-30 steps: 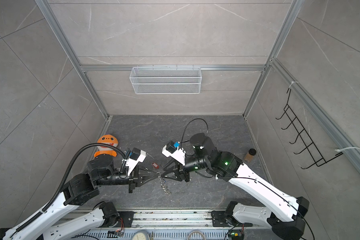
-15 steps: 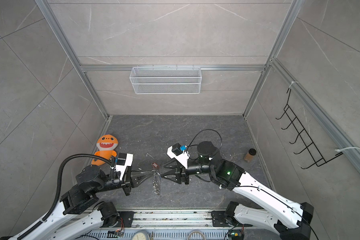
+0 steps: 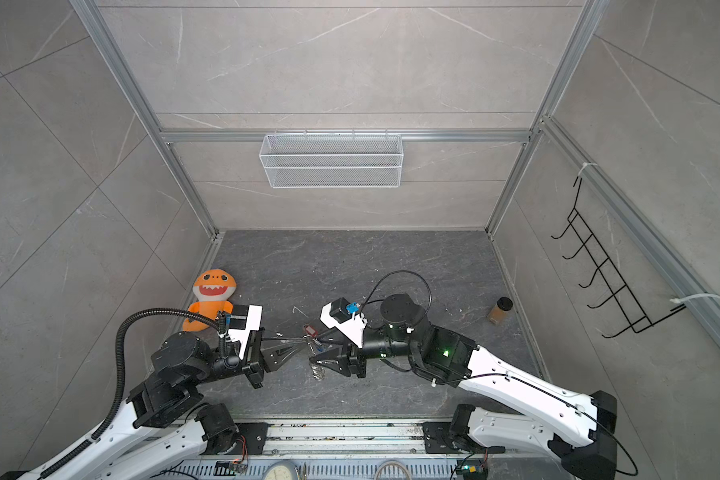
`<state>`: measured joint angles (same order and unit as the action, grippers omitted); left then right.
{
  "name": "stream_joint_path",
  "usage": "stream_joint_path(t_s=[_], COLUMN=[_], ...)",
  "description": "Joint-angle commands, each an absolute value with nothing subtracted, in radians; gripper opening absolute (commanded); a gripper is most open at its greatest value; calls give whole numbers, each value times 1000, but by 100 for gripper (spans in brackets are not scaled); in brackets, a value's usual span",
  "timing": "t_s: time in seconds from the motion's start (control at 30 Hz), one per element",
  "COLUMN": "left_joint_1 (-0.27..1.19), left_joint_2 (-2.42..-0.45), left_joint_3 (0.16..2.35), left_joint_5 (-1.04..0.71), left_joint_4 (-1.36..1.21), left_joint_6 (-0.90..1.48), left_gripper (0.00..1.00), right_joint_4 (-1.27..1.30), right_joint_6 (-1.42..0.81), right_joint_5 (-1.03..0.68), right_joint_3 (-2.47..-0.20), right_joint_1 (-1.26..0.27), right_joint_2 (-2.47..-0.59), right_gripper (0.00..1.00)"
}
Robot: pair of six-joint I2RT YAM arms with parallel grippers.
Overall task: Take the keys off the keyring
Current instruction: 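Lower both grippers and hold the plate and ring pinched between them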
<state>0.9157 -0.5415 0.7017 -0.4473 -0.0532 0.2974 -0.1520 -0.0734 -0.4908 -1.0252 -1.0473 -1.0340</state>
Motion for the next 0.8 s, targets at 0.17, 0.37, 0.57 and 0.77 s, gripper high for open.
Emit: stream_joint_path(t_s=[0.17,0.37,0.57,0.77], left_joint_1=[915,914,914,914], left_joint_2=[-511,-525,-529,-510], left_joint_3=[693,691,692,675], left_joint_5=[-471,-505,-509,-473], left_joint_4=[-144,-169,-176,-187], left_joint_6=[311,319,324,325], left_gripper=[0,0,0,0], right_joint_4=[-115,-84,-43,-10], right_joint_6=[-45,-61,-85,-115], right_joint_5=[-421,-445,-497,-550], right_joint_3=[-1003,-1034,-1053,-1033], right_joint_1=[-1056,-1056,-1055,-1055], right_joint_2=[-921,-957,-1010,-1026], right_gripper=[51,52,52,45])
